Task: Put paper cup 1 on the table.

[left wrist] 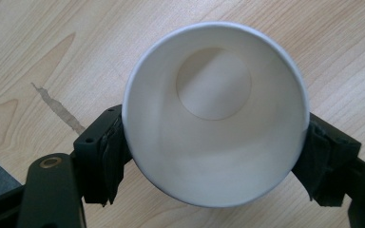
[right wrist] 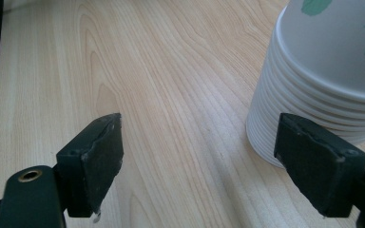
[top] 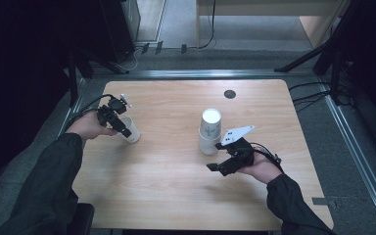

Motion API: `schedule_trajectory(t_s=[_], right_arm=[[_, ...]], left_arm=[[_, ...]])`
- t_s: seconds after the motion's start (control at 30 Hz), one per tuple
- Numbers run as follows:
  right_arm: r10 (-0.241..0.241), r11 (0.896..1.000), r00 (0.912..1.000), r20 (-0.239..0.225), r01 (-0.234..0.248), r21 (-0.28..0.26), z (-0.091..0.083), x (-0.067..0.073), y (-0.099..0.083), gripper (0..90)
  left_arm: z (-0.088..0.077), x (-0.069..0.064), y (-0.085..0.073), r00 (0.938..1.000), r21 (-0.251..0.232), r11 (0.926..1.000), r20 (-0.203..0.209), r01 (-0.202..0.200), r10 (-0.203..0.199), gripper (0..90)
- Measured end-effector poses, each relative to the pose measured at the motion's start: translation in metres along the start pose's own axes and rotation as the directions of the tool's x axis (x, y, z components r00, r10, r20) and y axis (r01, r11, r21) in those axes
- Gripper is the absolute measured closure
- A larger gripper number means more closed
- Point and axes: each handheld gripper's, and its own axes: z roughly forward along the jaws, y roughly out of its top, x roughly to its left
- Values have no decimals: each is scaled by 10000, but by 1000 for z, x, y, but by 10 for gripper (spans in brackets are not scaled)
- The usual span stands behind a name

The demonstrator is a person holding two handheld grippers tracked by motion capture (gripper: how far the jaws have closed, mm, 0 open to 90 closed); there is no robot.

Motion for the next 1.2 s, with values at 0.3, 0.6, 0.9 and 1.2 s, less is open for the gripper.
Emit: schedule_trajectory(t_s=[0.3, 0.6, 0.9, 1.2], right_arm=[[-20, 10000, 10000, 3, 20, -11, 0, 0, 0, 172], [-18, 10000, 10000, -23, 18, -35, 0, 0, 0, 172], [-47, 10000, 10000, -8, 47, -24, 0, 0, 0, 172], [-36, 10000, 10000, -2, 36, -17, 0, 0, 0, 172]], left_arm=[[1, -3, 2, 10000, -57, 10000, -66, -62, 62, 196], [0, -4, 3, 10000, -132, 9999, 33, -65, 66, 151], [-8, -1, 0, 9992, -501, 9986, 357, 181, -163, 84], [-16, 2, -5, 9973, -731, 9966, 657, 387, -340, 58]])
